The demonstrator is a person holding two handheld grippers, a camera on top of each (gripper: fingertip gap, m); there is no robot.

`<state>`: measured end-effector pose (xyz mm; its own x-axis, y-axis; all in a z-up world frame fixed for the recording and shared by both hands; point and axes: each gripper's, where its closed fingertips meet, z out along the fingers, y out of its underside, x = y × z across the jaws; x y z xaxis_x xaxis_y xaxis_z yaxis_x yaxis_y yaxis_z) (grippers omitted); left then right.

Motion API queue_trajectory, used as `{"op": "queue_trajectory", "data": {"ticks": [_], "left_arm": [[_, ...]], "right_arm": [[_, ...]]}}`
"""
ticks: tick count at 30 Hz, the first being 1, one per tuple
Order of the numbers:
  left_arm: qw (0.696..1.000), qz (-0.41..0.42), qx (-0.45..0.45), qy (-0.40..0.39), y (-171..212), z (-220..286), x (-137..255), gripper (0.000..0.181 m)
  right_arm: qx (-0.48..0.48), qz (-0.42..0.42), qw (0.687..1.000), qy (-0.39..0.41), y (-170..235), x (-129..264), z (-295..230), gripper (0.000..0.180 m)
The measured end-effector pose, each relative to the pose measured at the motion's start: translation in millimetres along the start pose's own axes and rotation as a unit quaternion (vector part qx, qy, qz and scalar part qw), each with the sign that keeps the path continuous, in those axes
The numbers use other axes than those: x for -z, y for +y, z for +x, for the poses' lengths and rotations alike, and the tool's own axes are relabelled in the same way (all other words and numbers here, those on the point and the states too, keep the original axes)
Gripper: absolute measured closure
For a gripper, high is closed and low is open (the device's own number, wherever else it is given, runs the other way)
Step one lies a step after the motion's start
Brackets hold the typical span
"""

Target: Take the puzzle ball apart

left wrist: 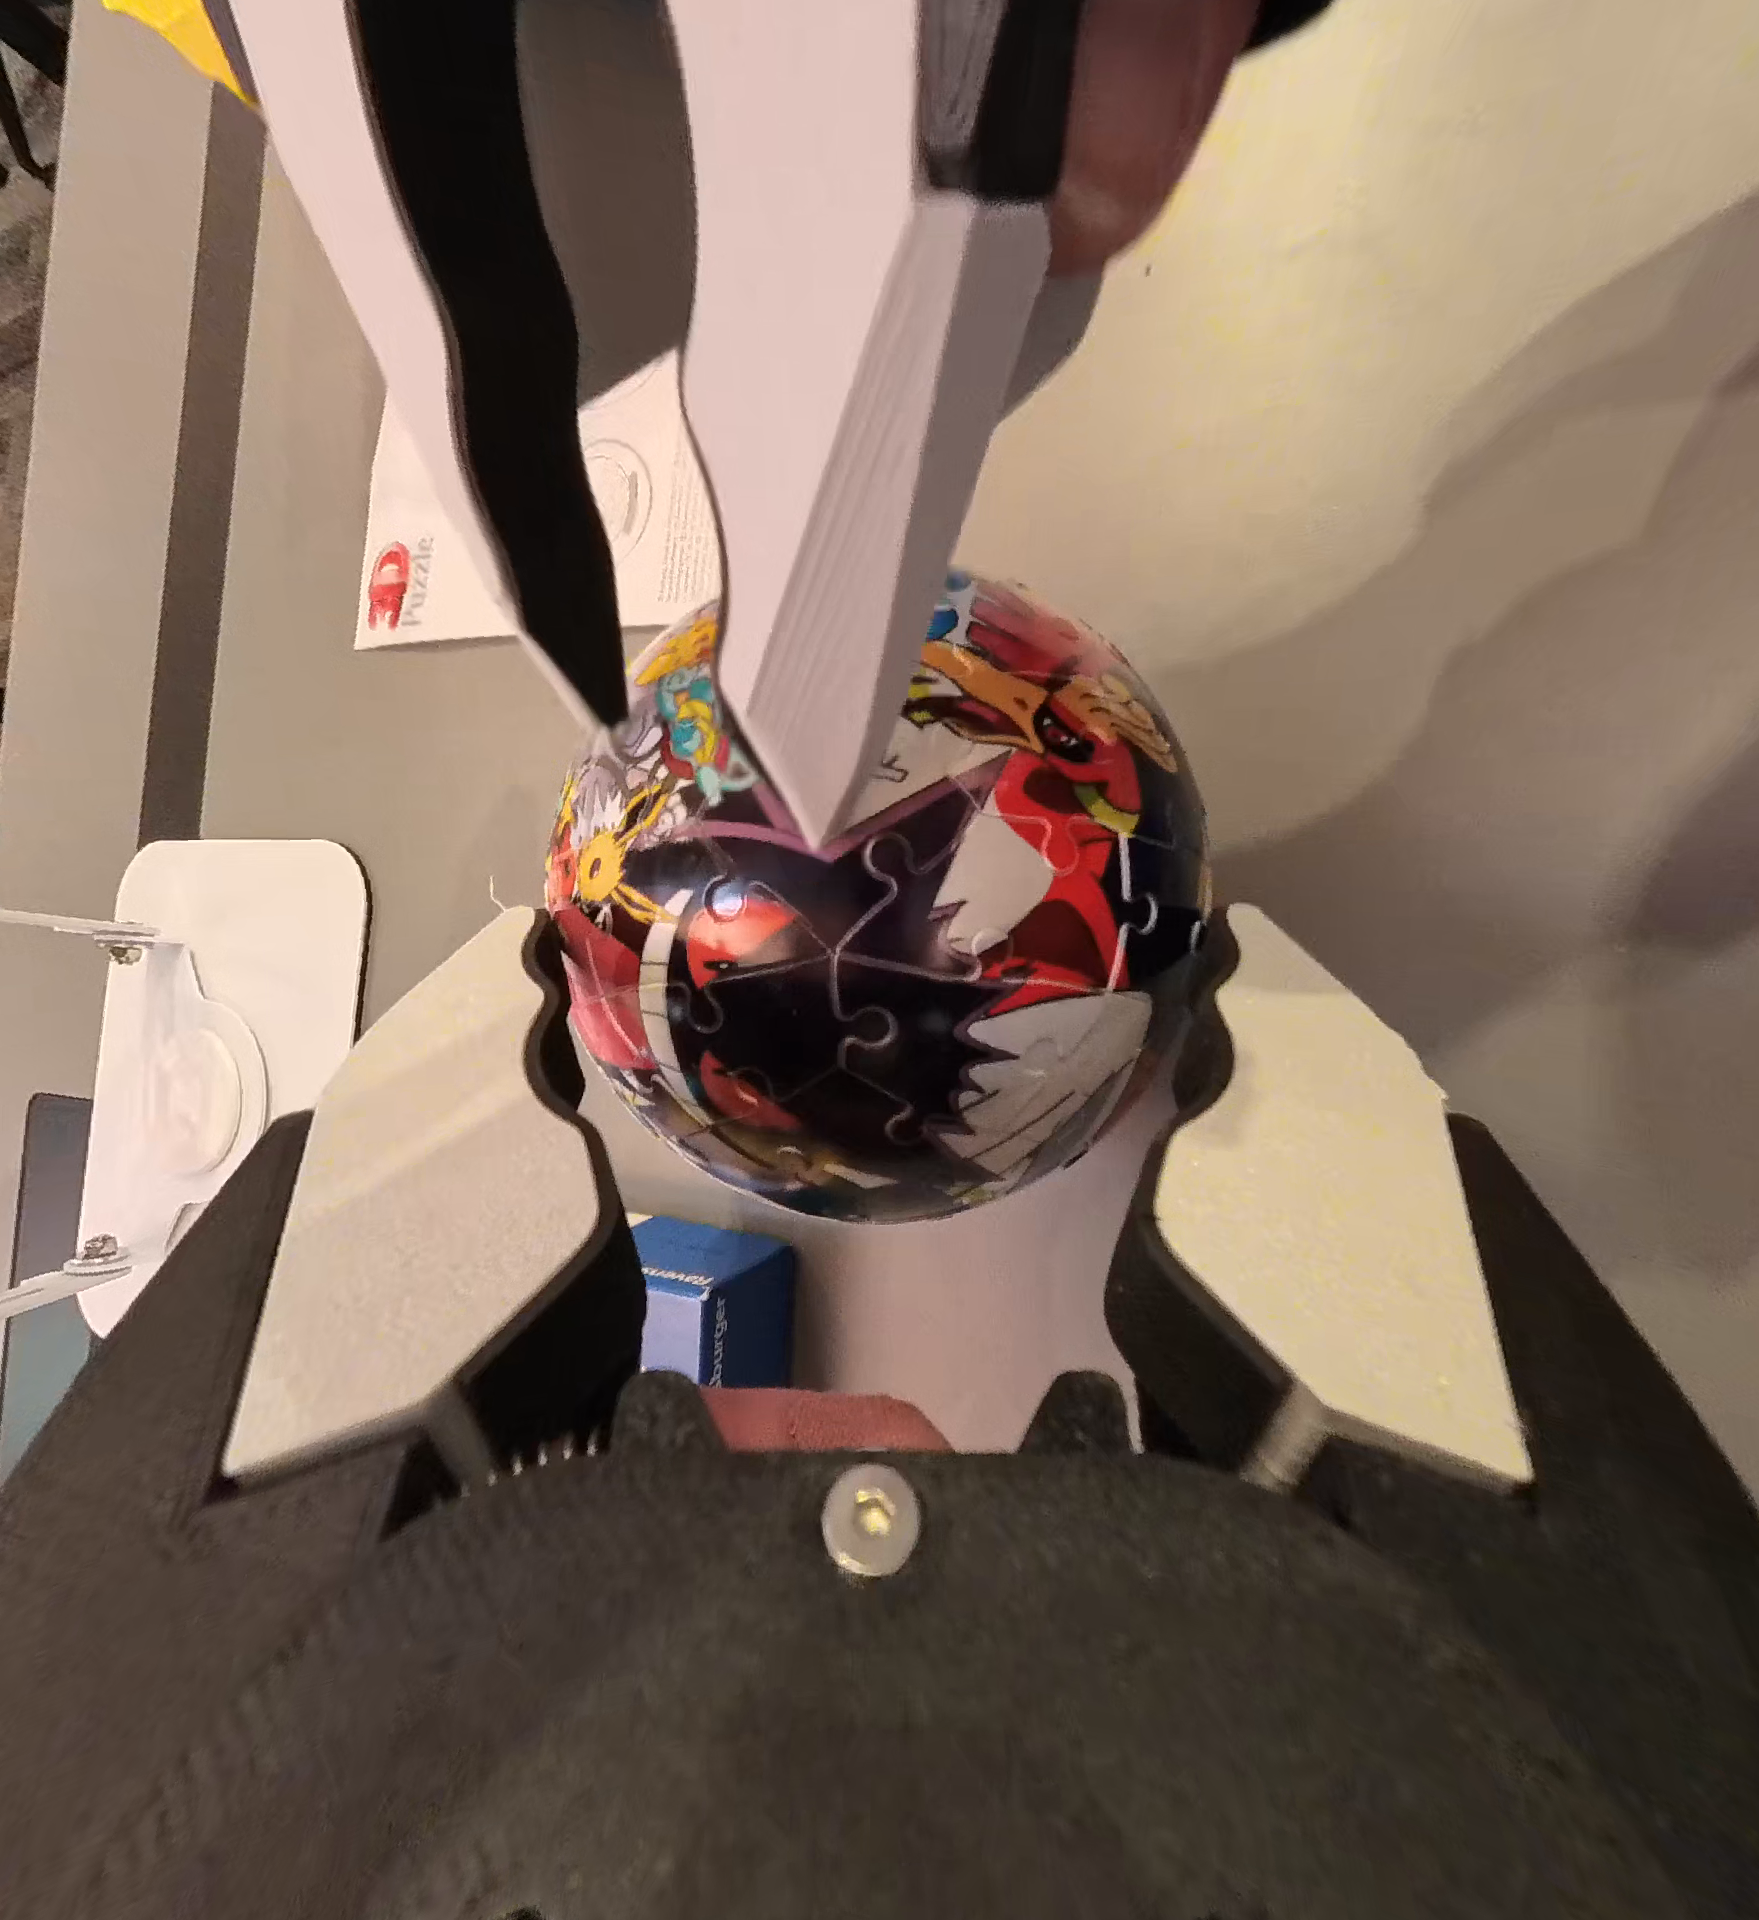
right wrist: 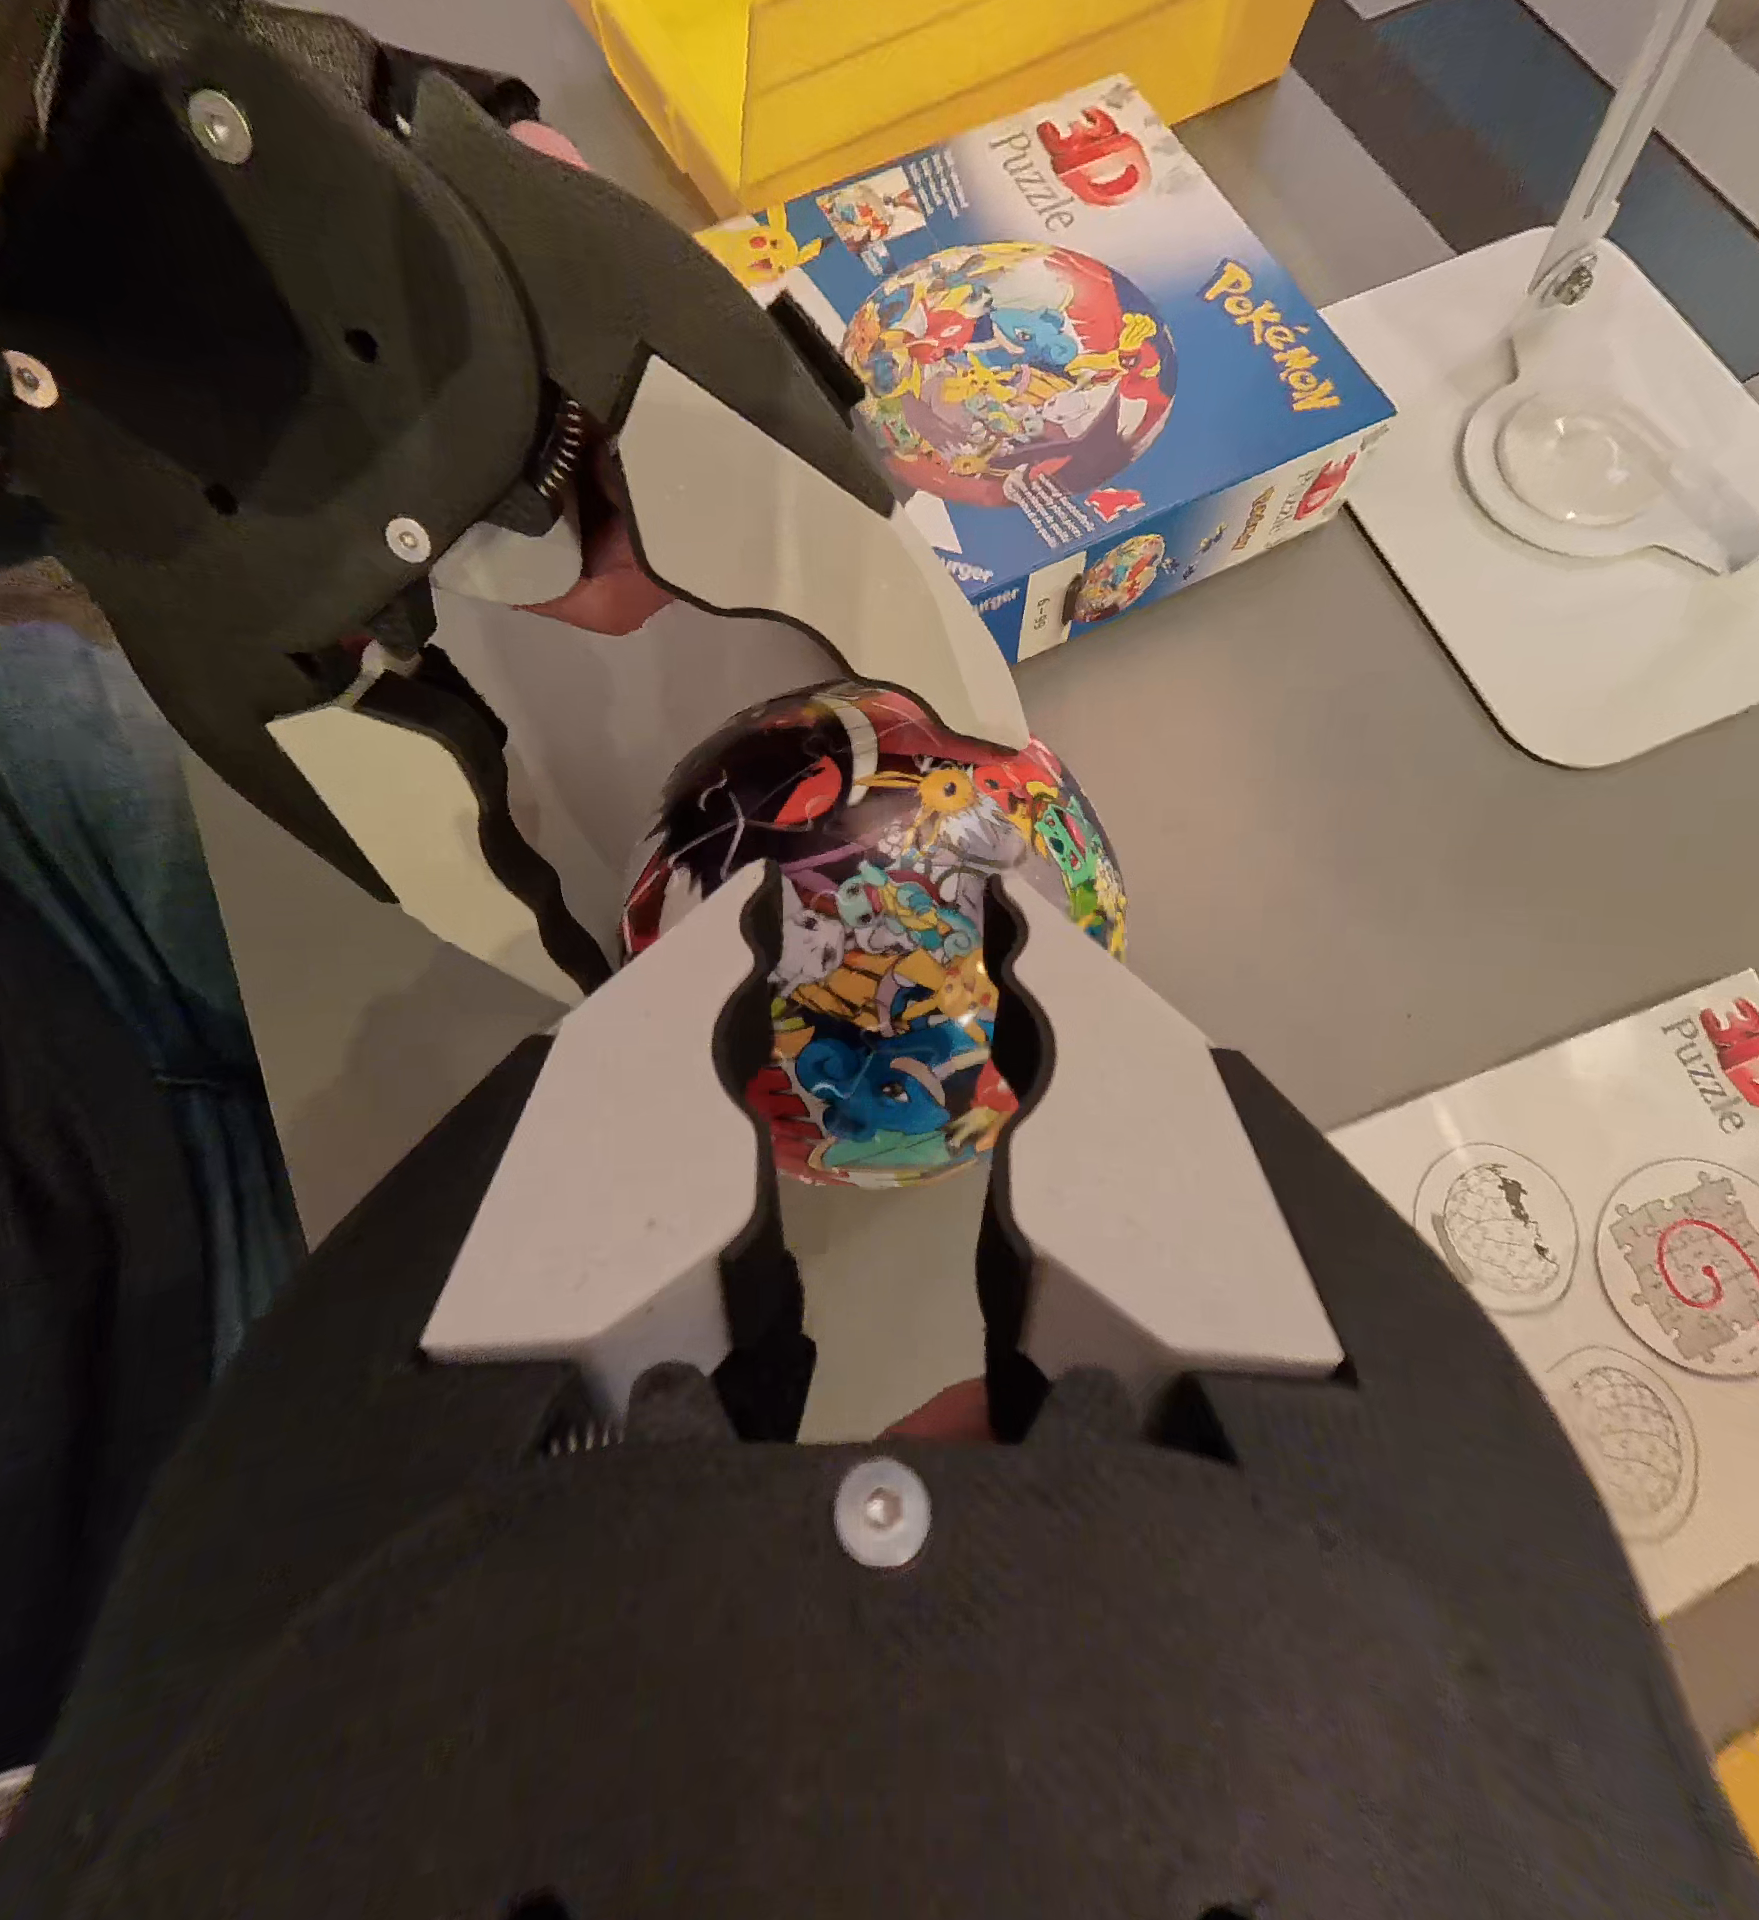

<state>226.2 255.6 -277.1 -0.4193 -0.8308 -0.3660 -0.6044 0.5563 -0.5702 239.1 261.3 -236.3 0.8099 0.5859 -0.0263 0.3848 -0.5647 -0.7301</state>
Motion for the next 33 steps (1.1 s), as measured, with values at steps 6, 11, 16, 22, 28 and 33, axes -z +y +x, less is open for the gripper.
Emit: {"op": "queue_trajectory", "data": {"ticks": [6, 11, 16, 22, 28, 33], "left_arm": [[0.998, 0.037, 0.044, 0.001, 5.3, -10.8, 5.2, 0.073], [0.996, 0.059, 0.068, 0.004, 10.6, -17.1, 5.7, 0.074], [0.994, 0.037, 0.098, 0.020, 30.7, -16.4, -6.4, 0.053], [0.990, 0.053, 0.127, 0.038, 32.6, -15.0, -18.2, 0.051], [0.999, 0.002, 0.037, -0.018, 31.0, -14.8, -14.9, 0.052], [0.990, -0.089, -0.085, -0.065, 27.8, -12.0, -9.3, 0.053]], "right_arm": [[-0.014, -0.013, 1.000, -0.004, 11.8, 2.4, 4.7, 0.147], [-0.004, 0.002, 1.000, -0.003, 20.4, 1.7, 3.9, 0.144], [-0.051, 0.030, 0.998, -0.015, 38.6, -10.7, 8.1, 0.104], [-0.093, 0.082, 0.991, -0.055, 47.4, -24.6, 8.2, 0.088], [-0.050, 0.076, 0.995, -0.039, 57.3, -31.1, 4.2, 0.089], [-0.017, 0.040, 0.998, -0.034, 70.0, -45.1, -1.3, 0.088]]}}
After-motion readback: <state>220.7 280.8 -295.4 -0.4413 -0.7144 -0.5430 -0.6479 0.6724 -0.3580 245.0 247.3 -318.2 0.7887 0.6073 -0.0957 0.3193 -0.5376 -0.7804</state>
